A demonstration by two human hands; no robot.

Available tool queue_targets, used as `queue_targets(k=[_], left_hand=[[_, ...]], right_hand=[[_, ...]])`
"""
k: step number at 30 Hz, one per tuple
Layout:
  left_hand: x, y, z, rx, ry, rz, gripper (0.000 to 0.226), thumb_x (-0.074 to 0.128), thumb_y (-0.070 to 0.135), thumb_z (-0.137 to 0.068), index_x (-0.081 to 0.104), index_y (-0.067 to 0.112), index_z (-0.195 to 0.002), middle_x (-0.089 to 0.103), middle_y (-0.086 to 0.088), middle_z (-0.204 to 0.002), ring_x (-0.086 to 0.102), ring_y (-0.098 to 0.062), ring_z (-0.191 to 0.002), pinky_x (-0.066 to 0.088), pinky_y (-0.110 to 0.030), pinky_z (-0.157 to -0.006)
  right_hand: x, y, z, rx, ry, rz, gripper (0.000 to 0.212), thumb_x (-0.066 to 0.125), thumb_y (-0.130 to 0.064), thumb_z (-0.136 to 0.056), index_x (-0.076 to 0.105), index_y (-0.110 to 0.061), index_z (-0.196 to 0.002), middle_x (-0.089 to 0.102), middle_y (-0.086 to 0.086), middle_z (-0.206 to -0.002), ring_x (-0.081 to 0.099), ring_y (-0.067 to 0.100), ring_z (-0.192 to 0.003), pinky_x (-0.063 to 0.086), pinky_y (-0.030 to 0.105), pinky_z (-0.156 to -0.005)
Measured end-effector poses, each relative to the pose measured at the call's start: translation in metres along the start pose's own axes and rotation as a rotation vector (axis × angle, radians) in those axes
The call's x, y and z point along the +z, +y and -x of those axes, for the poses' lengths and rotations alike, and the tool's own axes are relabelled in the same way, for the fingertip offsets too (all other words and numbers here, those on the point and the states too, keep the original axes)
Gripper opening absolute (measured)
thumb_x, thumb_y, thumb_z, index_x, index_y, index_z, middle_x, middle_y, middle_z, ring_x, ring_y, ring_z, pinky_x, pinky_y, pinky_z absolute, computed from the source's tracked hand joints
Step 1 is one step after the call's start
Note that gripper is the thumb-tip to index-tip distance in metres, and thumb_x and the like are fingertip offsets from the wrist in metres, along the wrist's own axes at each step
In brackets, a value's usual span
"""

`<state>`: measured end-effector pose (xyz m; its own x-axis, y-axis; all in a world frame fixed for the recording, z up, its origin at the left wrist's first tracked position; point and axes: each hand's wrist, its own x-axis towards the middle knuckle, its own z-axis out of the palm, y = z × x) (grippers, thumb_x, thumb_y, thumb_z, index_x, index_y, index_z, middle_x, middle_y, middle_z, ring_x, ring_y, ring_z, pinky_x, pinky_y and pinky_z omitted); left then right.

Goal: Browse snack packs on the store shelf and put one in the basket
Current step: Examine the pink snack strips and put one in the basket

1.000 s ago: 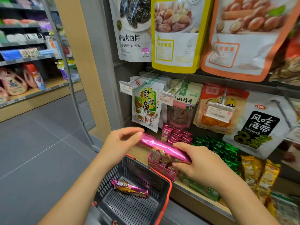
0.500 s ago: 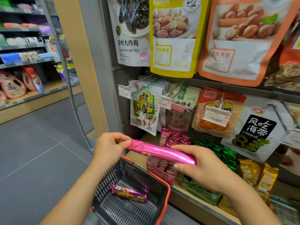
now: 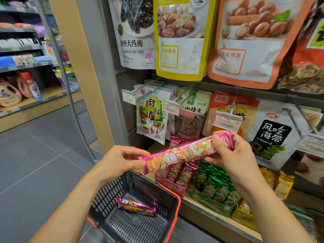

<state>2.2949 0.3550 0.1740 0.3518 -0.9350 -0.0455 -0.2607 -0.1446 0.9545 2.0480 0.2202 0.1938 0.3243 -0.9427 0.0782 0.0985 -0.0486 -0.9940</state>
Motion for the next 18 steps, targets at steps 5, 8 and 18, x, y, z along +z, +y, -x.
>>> queue_targets(k=[5,8,18], left_hand=[[0.008,-0.006,-0.007,0.037,0.143,-0.176,0.037,0.079,-0.012,-0.066,0.076,0.025,-0.062,0.073,-0.002,-0.066,0.066,-0.008,-0.061,0.052,-0.016,-0.06],[0.008,-0.016,-0.012,0.049,0.202,-0.293,0.041,0.079,-0.011,-0.067,0.069,0.028,-0.059,0.067,0.004,-0.06,0.061,-0.006,-0.059,0.05,-0.019,-0.061],[0.006,-0.044,-0.024,0.081,0.3,-0.728,0.045,0.07,-0.001,-0.075,0.056,0.037,-0.057,0.063,0.015,-0.062,0.063,-0.012,-0.069,0.049,-0.025,-0.067]], right_hand=[[0.006,-0.001,0.003,-0.001,-0.024,0.003,0.011,0.053,-0.031,-0.097,0.06,-0.023,-0.099,0.073,0.01,-0.08,0.073,0.024,-0.067,0.056,0.022,-0.052],[0.01,-0.002,0.006,-0.044,-0.092,0.023,0.015,0.049,-0.033,-0.098,0.062,-0.026,-0.103,0.072,0.004,-0.071,0.069,0.023,-0.06,0.057,0.024,-0.053],[0.003,-0.008,0.012,-0.148,-0.502,0.359,0.022,0.079,-0.017,-0.078,0.072,-0.033,-0.093,0.072,-0.008,-0.095,0.067,0.01,-0.089,0.053,0.03,-0.084]])
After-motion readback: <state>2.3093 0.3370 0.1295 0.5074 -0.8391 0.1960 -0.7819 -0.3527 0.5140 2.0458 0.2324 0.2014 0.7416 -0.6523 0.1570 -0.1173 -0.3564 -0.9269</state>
